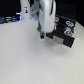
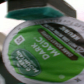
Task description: Open the kcup holder, insert the kcup into the holder, and close the kcup holder
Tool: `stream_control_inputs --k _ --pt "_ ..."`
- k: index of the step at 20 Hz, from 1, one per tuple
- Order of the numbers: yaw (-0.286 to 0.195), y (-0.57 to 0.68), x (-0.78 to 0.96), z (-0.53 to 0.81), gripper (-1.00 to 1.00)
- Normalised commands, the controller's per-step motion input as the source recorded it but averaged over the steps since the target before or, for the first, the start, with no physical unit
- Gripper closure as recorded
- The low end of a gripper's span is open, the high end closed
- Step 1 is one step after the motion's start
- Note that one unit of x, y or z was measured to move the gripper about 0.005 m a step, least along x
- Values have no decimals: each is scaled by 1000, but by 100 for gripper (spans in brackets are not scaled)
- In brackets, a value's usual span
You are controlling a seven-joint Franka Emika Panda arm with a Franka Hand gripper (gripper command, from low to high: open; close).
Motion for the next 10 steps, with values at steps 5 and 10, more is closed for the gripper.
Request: stream_control_inputs --k 5,10 --pt "8 646 31 523 100" --pt "6 668 80 384 100"
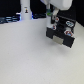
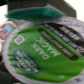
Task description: Open the kcup holder, insert the kcup into the holder, and close the kcup holder
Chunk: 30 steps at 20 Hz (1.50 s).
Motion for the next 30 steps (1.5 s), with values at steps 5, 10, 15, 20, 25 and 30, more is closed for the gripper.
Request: stream_control_inputs --k 5,10,15,20,25,30 --pt "12 662 111 303 100" --pt "28 638 85 84 100" --pt "47 613 48 23 100" --pt "78 528 29 1 100" --pt "96 399 37 -89 100" --pt "85 160 28 -164 100"
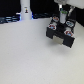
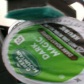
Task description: Open the kcup holder, insert the kcup into the holder, and close the kcup holder
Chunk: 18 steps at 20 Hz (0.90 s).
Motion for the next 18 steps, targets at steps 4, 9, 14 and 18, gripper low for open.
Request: stream_control_inputs --k 4,9,14,18 --pt "42 59 -4 -163 100" --pt "-4 -31 32 -163 100" --pt "-30 -18 191 -63 100" --pt "-19 -47 214 117 100"
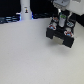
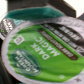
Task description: Open the kcup holder, insert the kcup into the holder, and close the kcup holder
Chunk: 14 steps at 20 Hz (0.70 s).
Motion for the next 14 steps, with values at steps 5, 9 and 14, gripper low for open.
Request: stream_control_inputs --k 5,9,14 --pt "-56 -107 403 263 100" --pt "-23 -41 210 23 100" --pt "5 -2 30 -220 100"
